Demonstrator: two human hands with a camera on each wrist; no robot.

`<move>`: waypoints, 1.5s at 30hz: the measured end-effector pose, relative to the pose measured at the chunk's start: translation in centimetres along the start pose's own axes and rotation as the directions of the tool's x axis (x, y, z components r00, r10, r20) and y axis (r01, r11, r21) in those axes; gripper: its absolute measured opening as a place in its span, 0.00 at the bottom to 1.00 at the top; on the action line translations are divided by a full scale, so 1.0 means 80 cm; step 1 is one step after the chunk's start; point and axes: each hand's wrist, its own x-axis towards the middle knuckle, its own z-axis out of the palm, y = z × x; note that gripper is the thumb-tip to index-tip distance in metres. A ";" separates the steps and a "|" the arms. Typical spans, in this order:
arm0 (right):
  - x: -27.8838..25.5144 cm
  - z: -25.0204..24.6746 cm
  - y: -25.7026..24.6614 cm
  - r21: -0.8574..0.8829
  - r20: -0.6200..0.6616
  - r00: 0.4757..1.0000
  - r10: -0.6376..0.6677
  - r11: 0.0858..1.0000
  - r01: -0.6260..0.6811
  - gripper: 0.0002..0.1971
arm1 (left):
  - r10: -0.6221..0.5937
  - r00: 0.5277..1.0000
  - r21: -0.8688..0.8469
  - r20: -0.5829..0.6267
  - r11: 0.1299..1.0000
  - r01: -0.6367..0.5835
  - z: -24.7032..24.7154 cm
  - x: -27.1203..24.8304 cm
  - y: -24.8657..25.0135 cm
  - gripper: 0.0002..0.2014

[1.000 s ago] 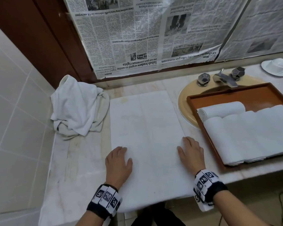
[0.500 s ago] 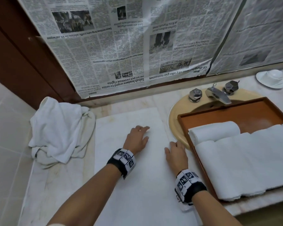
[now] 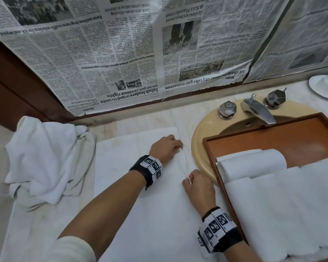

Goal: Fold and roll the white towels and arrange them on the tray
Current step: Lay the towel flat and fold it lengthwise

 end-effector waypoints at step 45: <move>-0.094 0.143 -0.219 0.071 0.249 0.922 -0.296 0.955 0.288 0.06 | -0.640 0.743 -0.749 -0.198 0.588 0.306 -0.046 -0.205 -0.204 0.11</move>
